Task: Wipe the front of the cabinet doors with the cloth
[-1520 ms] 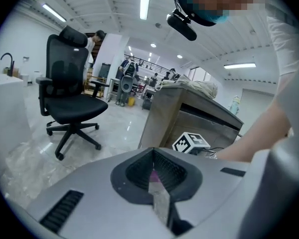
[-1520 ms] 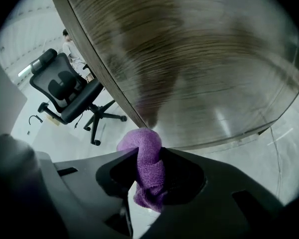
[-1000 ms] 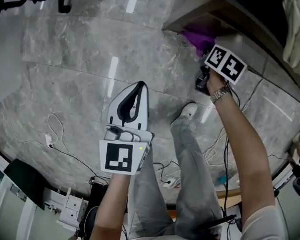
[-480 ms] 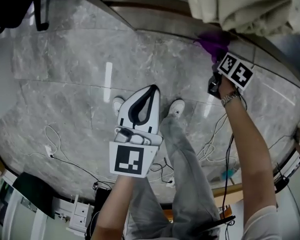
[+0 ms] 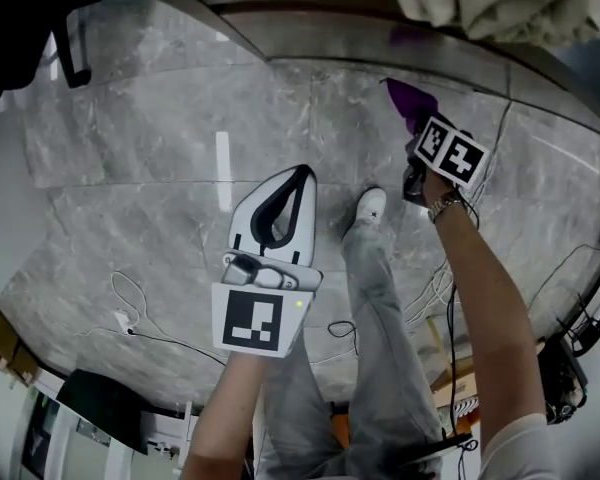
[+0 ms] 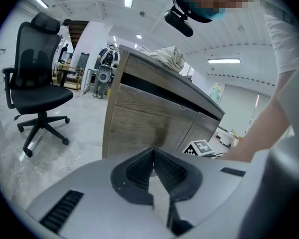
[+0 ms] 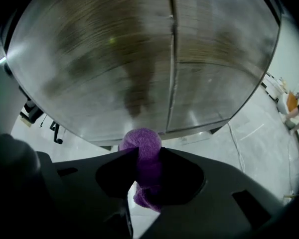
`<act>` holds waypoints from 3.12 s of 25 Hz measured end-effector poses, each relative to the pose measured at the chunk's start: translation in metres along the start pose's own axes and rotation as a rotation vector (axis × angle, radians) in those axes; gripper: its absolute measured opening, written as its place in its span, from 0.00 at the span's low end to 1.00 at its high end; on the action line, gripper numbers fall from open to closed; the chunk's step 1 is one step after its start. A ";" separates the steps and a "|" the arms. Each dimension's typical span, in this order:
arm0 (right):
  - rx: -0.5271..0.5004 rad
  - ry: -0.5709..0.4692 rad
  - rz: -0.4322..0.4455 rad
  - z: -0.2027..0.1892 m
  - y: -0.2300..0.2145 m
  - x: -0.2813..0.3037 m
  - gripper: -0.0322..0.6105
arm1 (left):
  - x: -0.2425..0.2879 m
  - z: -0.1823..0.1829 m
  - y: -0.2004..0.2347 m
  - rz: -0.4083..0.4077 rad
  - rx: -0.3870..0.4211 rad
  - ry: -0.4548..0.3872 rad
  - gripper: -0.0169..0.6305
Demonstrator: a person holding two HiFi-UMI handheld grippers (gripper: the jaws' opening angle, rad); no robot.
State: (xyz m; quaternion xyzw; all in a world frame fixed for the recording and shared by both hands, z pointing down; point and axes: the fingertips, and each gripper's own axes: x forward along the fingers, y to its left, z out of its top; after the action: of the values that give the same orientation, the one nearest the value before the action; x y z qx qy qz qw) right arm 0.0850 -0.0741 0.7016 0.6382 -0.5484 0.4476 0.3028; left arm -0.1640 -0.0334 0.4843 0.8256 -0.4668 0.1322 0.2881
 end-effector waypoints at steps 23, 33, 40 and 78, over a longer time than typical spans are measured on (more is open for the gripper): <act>-0.117 0.013 0.183 -0.047 0.278 0.092 0.23 | -0.141 -0.074 0.204 0.298 -0.122 -0.033 0.04; -0.145 -0.007 0.205 -0.013 0.207 0.124 0.23 | -0.098 -0.088 0.148 0.428 -0.147 -0.142 0.04; -0.148 0.003 0.155 -0.002 0.103 0.133 0.23 | -0.035 -0.092 0.073 0.345 -0.135 -0.109 0.04; -0.110 -0.172 0.078 -0.011 -0.136 -0.167 0.23 | -0.042 0.025 -0.123 -0.135 0.208 -0.015 0.04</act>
State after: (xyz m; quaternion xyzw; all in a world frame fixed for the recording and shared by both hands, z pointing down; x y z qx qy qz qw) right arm 0.2152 0.0365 0.5699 0.6348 -0.6207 0.3717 0.2715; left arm -0.0836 0.0297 0.4002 0.8815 -0.3962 0.1540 0.2057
